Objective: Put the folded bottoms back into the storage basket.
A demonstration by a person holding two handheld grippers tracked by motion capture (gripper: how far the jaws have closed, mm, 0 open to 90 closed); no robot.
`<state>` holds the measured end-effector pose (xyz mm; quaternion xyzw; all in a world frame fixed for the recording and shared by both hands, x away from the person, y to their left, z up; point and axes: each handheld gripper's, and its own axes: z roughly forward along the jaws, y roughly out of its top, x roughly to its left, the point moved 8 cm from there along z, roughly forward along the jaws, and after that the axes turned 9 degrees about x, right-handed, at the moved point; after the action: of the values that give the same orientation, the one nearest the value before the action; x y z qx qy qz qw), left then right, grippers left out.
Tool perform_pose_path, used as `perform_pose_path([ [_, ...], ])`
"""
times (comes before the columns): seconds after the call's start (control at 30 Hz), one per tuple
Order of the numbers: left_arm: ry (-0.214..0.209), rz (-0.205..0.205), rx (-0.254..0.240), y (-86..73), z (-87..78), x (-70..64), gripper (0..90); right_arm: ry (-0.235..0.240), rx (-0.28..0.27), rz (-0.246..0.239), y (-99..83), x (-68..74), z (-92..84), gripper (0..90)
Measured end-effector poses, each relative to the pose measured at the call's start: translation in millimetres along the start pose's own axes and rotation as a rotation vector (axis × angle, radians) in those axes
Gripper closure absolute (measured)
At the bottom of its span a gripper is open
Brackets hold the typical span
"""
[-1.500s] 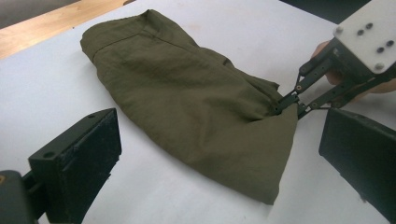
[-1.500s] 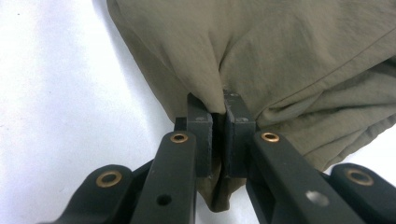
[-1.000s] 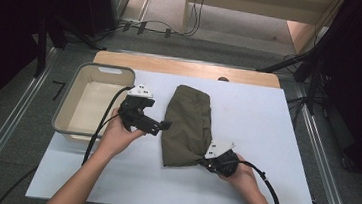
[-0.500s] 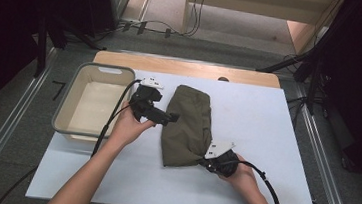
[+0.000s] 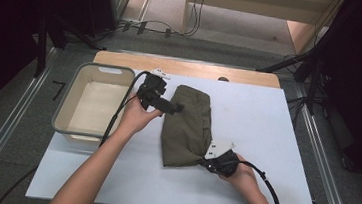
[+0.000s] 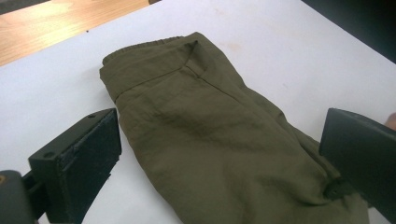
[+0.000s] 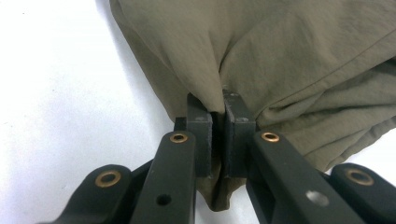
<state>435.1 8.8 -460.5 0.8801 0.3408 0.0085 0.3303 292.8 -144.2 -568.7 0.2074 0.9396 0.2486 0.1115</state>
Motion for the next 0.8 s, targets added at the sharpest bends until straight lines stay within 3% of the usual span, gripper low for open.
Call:
perform_pose_path([
  [0.43, -0.007, -0.055, 0.029, 20.1, 19.2, 15.7, 0.0, 0.007, -0.001, -0.001, -0.2, 0.0, 0.0, 81.7],
  [0.8, -0.002, -0.092, 0.074, 24.3, 36.3, 30.9, 0.0, 0.017, -0.002, 0.004, -0.6, 0.3, 0.1, 81.7],
])
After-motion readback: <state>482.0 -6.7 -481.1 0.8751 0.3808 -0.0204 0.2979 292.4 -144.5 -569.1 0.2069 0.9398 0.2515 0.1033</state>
